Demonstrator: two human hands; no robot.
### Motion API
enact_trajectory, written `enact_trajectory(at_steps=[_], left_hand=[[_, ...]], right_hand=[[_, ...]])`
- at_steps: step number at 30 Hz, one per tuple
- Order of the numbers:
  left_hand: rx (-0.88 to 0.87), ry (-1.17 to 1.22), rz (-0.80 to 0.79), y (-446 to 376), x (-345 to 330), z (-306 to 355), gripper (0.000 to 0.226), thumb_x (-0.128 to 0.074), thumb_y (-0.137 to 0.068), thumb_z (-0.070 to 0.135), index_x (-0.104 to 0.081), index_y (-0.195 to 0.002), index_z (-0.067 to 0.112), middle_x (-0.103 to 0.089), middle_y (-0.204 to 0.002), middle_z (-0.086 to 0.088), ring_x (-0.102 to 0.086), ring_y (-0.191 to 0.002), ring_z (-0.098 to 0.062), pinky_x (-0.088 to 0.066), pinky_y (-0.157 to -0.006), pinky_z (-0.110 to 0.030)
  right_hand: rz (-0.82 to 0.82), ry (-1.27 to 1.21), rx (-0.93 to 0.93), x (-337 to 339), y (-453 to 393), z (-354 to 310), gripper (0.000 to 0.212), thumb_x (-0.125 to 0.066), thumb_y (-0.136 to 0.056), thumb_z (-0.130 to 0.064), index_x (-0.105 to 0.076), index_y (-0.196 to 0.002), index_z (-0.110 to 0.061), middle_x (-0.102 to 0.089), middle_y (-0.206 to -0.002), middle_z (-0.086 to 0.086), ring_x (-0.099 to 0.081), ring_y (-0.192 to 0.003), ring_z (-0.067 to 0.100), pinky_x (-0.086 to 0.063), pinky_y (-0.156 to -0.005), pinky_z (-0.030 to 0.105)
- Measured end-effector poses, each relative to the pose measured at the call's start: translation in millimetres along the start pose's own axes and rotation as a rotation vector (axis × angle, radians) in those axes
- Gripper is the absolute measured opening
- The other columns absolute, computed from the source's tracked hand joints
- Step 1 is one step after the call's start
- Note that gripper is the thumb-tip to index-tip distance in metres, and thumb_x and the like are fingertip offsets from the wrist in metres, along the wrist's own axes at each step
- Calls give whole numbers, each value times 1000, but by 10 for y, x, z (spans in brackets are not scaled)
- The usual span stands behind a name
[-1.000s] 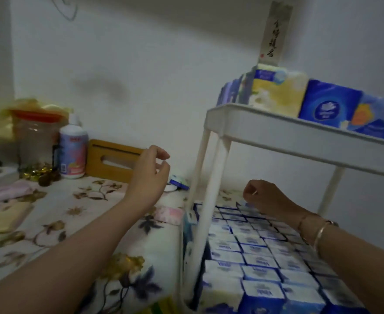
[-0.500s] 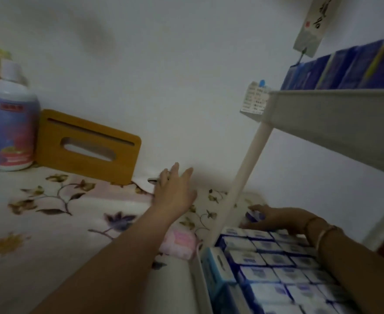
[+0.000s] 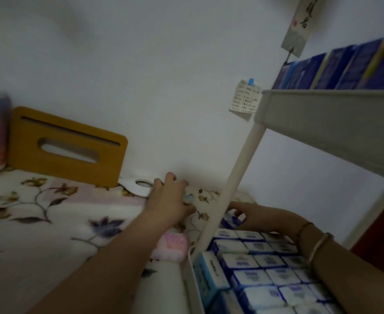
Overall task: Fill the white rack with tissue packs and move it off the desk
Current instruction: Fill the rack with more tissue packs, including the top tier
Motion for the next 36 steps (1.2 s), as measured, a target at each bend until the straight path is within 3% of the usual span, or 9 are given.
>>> enact_trajectory(at_steps=[6, 13, 15, 18, 21, 26, 29, 33, 36], left_hand=[[161, 204, -52, 48, 167, -33, 51, -45, -85, 58, -48, -128, 31, -48, -124, -9, -36, -119, -34, -24, -87, -36], [286, 257, -10, 436, 457, -157, 46, -53, -82, 63, -49, -112, 28, -45, -122, -11, -39, -116, -34, -34, -87, -33], [301, 295, 21, 563, 565, -192, 44, -56, -80, 63, -47, -104, 27, -44, -120, -11, -45, -112, -33, -41, -90, -35], [307, 326, 91, 737, 745, -214, 45, -61, -80, 58, -45, -99, 21, -45, -116, -11, -51, -104, -31, -45, -85, -34], [318, 286, 122, 895, 860, -224, 48, -63, -78, 58, -42, -94, 18, -53, -112, -12, -55, -101, -31, -46, -81, -36], [291, 260, 133, 1110, 1026, -116, 51, -63, -77, 61, -48, -101, 19, -57, -107, -7, -56, -98, -26, -43, -74, -33], [263, 249, 155, 1218, 1179, -15, 45, -62, -78, 61, -48, -101, 24, -55, -108, -7, -54, -98, -25, -43, -73, -33], [225, 253, 185, 1493, 1435, 283, 43, -61, -81, 59, -46, -90, 20, -52, -80, 0, -46, -66, -11, -33, -55, -26], [208, 221, 151, 1740, 1583, 532, 48, -58, -80, 64, -46, -90, 19, -47, -72, 3, -42, -61, -10, -31, -52, -26]], right_hand=[[-144, -47, 55, -97, 46, -327, 55, -52, -88, -58, -34, -138, -43, -37, -145, -4, -41, -130, 19, -38, -108, 40], [-86, 89, 310, -191, -42, -824, 37, -52, -96, -29, -42, -132, -32, -39, -146, 7, -36, -133, 22, -26, -115, 47], [-86, 75, 336, -199, -2, -929, 24, -52, -97, -20, -45, -114, -36, -47, -133, 2, -39, -123, 15, -28, -113, 40], [-123, 159, 346, -229, 62, -1033, 25, -47, -99, -14, -49, -122, -24, -46, -115, -8, -40, -114, 14, -32, -106, 31], [-114, 152, 322, -200, 65, -1059, 24, -45, -99, -10, -51, -110, -30, -50, -105, -13, -44, -110, 15, -35, -104, 34], [95, -18, 250, 9, -113, -898, 32, -55, -94, -15, -56, -124, -7, -58, -124, 6, -55, -115, 25, -46, -96, 30], [342, -132, 198, 291, -285, -647, 57, -70, -74, -44, -57, -120, -11, -59, -116, 8, -57, -106, 25, -51, -87, 29], [553, -116, 405, 606, 365, -880, 19, -69, -74, -35, -51, -74, -28, -62, -83, 8, -58, -76, 23, -45, -71, 33], [678, -213, 572, 723, 1211, -992, 21, -69, -75, -40, -49, -81, -38, -60, -82, -2, -60, -73, 18, -52, -68, 41]])
Point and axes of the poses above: each hand's wrist, its own y-axis away from the middle knuckle, its own x-axis out of the back of the hand, z = x × y, the point moved 10 cm from there along -y, towards the middle knuckle
